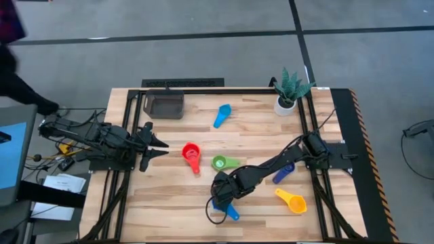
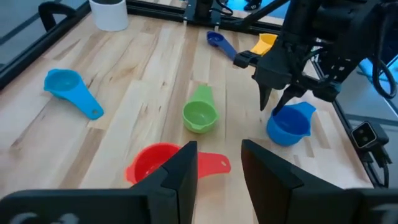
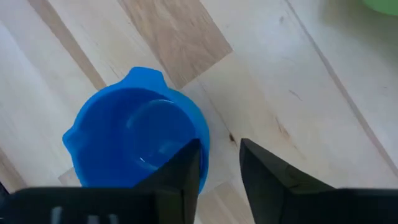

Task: Nest measuring cups in basket
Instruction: Stack the blue measuring cup on top of the red measuring cup

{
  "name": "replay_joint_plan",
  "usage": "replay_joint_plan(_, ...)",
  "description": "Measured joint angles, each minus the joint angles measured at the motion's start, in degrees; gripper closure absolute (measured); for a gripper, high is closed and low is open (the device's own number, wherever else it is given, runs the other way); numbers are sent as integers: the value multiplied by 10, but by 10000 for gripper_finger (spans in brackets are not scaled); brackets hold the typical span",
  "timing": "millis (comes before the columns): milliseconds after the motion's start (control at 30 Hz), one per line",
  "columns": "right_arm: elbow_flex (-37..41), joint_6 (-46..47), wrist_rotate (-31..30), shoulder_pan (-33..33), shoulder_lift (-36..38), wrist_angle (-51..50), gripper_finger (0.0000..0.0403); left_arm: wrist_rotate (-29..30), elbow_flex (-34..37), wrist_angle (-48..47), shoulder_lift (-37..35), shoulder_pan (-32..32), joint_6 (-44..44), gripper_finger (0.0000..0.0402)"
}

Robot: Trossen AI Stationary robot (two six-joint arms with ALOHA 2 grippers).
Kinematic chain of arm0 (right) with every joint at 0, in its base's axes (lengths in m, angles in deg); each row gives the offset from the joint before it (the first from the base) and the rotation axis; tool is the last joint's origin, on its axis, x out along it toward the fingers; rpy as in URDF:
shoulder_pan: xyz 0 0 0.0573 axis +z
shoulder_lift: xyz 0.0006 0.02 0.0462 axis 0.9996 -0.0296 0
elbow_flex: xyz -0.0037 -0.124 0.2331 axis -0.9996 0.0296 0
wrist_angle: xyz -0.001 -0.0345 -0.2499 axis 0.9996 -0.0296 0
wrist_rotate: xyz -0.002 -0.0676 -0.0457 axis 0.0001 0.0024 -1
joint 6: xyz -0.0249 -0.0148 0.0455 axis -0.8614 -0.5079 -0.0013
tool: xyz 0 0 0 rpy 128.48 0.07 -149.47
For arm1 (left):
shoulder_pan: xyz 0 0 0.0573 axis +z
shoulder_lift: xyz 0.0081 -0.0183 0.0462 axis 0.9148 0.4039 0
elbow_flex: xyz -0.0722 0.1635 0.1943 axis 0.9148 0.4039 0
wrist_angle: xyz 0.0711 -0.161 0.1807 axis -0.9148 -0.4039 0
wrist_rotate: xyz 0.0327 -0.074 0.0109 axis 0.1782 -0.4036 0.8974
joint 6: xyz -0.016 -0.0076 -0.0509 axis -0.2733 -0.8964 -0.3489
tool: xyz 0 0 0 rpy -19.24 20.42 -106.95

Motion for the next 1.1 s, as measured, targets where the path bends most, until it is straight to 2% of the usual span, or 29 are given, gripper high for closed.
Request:
replay_joint_plan(367,30,-4,15,-8,0,36,332,16,0,1,0,0,-18,290)
replay_joint_plan(567,30,-1,21,-12,0,41,389,17,0,1,0,0,-22,290)
replay_joint_plan(733,12,27,20,-19,0,34,383,17,0,1,0,0,-25,290)
replay_joint_plan(833,-14,34,20,-29,0,34,393,19,0,0,0,0,-26,290)
replay_joint_plan(1100,-96,66,1,-81,0,26,391,73,0,-37,0,0,-42,290)
